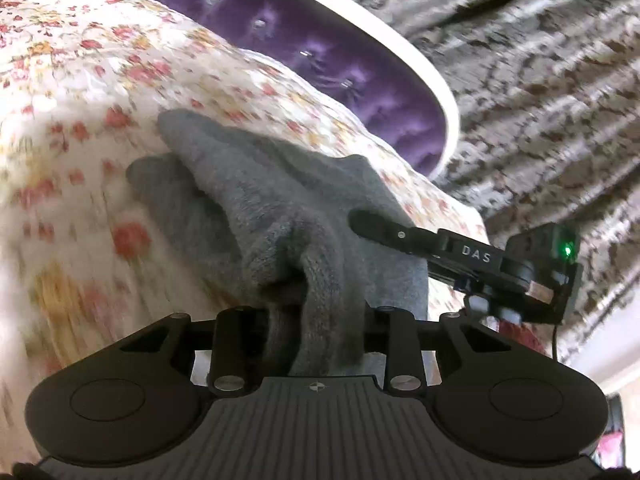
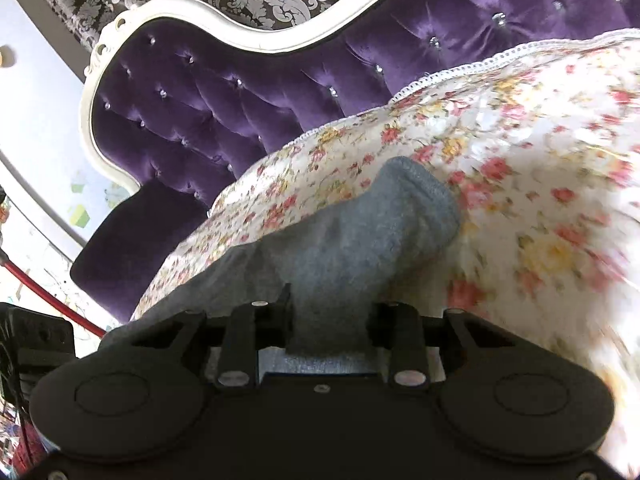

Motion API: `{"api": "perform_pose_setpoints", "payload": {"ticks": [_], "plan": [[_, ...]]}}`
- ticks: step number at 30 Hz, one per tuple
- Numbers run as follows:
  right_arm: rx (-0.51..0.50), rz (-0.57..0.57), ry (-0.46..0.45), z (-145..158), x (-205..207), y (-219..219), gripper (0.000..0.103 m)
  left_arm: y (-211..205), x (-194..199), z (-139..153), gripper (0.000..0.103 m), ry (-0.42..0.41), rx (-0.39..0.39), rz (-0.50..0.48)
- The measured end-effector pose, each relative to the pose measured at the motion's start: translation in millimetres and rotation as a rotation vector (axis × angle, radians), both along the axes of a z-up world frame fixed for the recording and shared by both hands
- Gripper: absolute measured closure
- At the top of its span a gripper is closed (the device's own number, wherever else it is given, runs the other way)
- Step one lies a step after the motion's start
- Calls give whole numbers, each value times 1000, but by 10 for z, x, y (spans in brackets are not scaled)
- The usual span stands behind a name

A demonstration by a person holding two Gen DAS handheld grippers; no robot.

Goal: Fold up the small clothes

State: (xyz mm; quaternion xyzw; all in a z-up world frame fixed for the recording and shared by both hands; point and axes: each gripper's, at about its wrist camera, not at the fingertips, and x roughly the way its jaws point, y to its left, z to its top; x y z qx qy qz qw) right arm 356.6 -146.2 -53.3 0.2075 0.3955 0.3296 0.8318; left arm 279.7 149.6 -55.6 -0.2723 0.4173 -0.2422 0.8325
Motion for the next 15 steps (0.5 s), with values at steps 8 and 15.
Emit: {"api": "perform_pose_setpoints", "payload": {"ticks": [8, 15], "plan": [[-40, -13, 63, 110, -1018, -437, 62, -430, -1034, 165, 71, 26, -43, -77], [-69, -62, 75, -48, -1746, -712, 48, -658, -1761, 16, 64, -12, 100, -57]]}}
